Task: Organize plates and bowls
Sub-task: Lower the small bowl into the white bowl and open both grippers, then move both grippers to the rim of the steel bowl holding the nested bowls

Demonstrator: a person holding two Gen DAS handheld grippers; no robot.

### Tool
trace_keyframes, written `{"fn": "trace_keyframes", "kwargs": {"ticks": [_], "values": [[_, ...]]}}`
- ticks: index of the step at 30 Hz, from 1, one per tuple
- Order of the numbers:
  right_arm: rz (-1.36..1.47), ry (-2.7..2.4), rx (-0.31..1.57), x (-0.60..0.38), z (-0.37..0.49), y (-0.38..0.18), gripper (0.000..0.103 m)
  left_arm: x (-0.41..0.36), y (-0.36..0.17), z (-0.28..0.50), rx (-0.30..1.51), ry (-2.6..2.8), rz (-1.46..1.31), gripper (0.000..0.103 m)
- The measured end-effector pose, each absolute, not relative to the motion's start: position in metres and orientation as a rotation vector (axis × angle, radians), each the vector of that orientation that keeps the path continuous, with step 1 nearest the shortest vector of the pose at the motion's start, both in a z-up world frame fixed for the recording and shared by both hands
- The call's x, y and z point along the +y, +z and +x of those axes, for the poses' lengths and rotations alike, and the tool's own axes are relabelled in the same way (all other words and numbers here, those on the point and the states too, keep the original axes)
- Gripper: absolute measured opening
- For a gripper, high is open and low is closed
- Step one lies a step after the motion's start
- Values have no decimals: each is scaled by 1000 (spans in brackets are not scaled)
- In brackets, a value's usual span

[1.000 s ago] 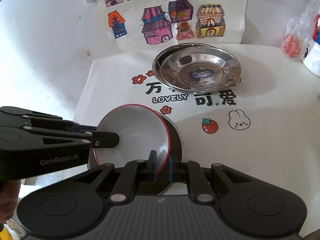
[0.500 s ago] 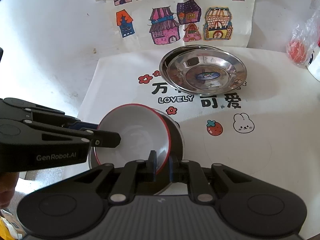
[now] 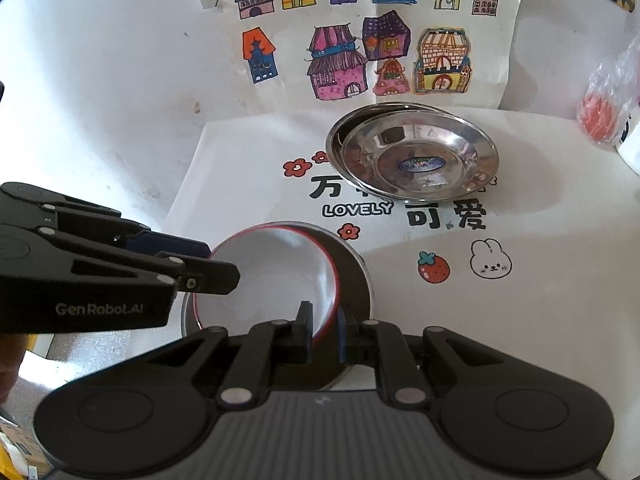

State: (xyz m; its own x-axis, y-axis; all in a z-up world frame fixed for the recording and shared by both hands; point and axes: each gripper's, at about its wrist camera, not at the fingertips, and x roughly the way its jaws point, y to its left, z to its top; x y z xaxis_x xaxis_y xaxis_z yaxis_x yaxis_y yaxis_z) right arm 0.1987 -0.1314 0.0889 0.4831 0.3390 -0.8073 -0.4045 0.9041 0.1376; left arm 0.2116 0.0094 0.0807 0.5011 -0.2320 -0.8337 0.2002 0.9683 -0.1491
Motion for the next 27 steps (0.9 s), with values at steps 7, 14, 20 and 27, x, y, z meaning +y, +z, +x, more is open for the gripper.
{"fn": "trace_keyframes", "kwargs": {"ticks": [7, 14, 20, 27], "values": [[-31, 463, 935, -138, 196, 93, 18, 13, 85, 209, 980, -264, -34, 35], [2, 475, 895, -145, 191, 98, 36, 21, 91, 200, 921, -271, -69, 50], [42, 473, 837, -157, 179, 106, 56, 30, 97, 192, 864, -262, -107, 62], [76, 448, 720, -175, 157, 116, 76, 47, 99, 179, 784, -233, -166, 76]]}}
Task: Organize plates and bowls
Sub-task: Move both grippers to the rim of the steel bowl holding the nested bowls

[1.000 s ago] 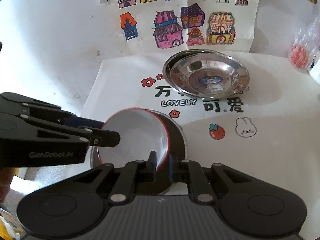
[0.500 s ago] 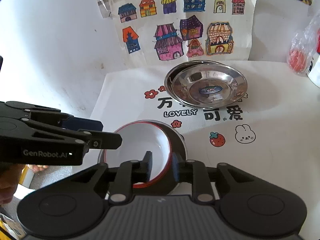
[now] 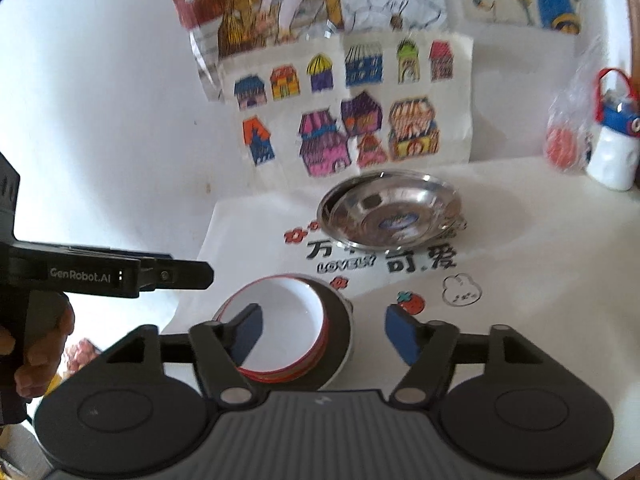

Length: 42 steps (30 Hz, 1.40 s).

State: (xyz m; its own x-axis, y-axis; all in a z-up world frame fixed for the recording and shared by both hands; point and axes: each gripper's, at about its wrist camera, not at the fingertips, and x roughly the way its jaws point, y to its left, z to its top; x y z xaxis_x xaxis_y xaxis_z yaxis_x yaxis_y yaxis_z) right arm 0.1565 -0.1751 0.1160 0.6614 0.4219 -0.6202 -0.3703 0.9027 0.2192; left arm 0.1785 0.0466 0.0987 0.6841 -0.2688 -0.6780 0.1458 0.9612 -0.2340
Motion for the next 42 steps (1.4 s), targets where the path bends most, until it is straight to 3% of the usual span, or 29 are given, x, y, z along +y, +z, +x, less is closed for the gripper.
{"fn": "trace_keyframes", "kwargs": {"ticks": [9, 21, 42], "values": [[120, 418, 571, -190, 127, 119, 91, 60, 92, 159, 690, -176, -205, 86], [139, 326, 429, -203, 93, 114, 101, 70, 82, 134, 599, -119, -242, 94], [208, 227, 408, -211, 70, 80, 103, 68, 53, 107, 573, -27, -258, 100]]}}
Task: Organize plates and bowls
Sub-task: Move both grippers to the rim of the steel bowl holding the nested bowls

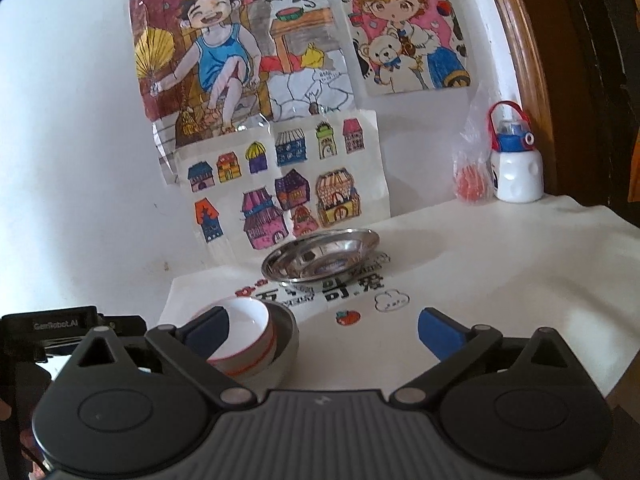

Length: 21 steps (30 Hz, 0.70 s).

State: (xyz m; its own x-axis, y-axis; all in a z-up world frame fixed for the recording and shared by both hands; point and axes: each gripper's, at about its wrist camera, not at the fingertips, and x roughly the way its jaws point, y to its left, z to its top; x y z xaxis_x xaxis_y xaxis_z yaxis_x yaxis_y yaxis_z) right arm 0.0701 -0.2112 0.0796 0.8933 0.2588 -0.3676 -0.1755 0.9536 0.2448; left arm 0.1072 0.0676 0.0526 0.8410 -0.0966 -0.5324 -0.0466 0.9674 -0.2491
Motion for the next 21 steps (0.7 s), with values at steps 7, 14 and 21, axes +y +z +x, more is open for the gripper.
{"fn": "trace_keyframes", "kwargs": {"ticks": [7, 14, 21], "values": [[215, 211, 453, -207, 73, 70, 103, 68, 41, 105, 594, -8, -258, 102], [258, 187, 486, -208, 78, 61, 103, 65, 36, 106, 599, -1, -223, 102], [265, 153, 523, -206, 83, 52, 103, 70, 33, 107, 576, 15, -214, 102]]}}
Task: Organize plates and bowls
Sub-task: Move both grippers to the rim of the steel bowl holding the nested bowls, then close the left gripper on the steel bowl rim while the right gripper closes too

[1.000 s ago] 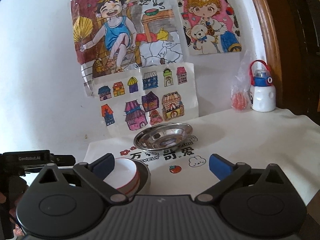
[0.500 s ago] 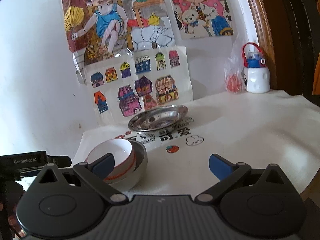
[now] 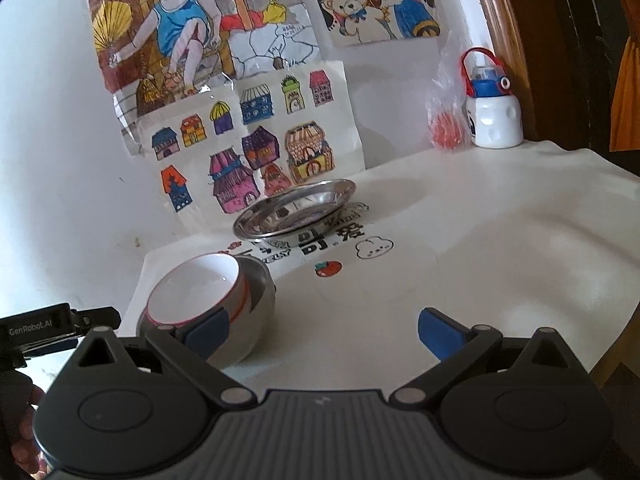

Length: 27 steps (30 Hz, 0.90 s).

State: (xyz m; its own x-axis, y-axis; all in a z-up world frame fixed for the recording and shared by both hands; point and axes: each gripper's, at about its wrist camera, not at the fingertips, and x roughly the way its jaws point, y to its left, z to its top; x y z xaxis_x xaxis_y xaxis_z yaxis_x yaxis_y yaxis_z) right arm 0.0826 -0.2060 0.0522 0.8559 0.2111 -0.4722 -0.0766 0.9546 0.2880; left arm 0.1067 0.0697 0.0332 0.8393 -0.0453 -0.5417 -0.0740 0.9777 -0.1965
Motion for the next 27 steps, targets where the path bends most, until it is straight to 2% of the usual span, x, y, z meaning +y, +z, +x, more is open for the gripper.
{"fn": "trace_keyframes", "kwargs": {"ticks": [7, 11, 27], "values": [[234, 123, 525, -200, 92, 52, 103, 74, 26, 120, 601, -10, -184, 102], [214, 97, 520, -196, 100, 57, 99, 74, 24, 132, 610, -36, -177, 102], [116, 76, 609, -173, 122, 60, 84, 66, 23, 154, 664, -99, -186, 88]]}}
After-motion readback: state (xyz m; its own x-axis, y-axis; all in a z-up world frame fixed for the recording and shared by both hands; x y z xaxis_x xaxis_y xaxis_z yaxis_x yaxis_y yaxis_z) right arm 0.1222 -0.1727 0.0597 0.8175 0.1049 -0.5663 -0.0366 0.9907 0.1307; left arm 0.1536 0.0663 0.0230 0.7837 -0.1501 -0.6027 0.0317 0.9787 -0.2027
